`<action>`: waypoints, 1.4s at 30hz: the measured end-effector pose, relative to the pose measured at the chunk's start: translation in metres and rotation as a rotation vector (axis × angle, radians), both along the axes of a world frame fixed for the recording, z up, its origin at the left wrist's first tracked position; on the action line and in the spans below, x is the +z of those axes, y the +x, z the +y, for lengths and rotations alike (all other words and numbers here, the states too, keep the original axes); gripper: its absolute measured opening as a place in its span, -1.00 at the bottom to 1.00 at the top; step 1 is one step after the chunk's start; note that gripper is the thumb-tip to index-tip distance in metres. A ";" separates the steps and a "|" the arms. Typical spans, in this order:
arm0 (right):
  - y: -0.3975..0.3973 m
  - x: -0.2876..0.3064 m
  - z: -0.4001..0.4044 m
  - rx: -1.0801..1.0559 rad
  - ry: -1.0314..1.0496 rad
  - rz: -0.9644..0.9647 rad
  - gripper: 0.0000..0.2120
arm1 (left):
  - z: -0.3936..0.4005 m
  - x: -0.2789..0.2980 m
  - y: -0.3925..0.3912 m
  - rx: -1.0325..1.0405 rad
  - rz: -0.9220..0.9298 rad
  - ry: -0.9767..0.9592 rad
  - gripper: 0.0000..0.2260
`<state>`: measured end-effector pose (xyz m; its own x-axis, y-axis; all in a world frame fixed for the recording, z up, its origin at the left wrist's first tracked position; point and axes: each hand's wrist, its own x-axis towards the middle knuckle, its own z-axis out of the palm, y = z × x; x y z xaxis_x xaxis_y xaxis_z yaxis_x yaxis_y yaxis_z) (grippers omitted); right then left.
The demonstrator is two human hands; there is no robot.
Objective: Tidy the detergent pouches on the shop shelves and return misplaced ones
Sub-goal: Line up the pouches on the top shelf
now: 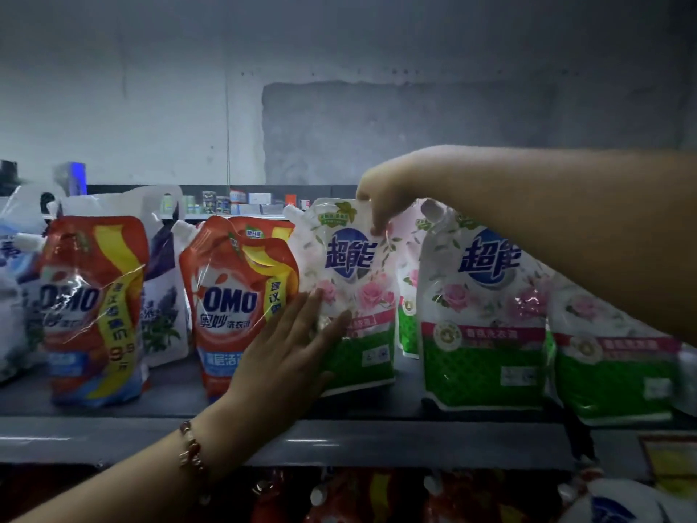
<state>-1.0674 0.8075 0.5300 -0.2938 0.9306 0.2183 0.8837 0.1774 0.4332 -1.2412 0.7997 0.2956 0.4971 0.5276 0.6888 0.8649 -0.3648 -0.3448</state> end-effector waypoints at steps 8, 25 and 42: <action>0.026 0.023 -0.015 0.096 -0.105 0.288 -0.88 | 0.000 0.001 -0.010 -0.131 -0.215 -0.113 -0.27; 0.025 0.002 -0.033 0.113 0.105 0.208 -0.71 | -0.021 0.004 -0.004 -0.084 -0.285 -0.162 -0.32; -0.129 -0.044 -0.004 0.427 -0.034 0.187 -0.29 | 0.002 0.013 -0.119 -0.376 -1.217 -0.870 -0.07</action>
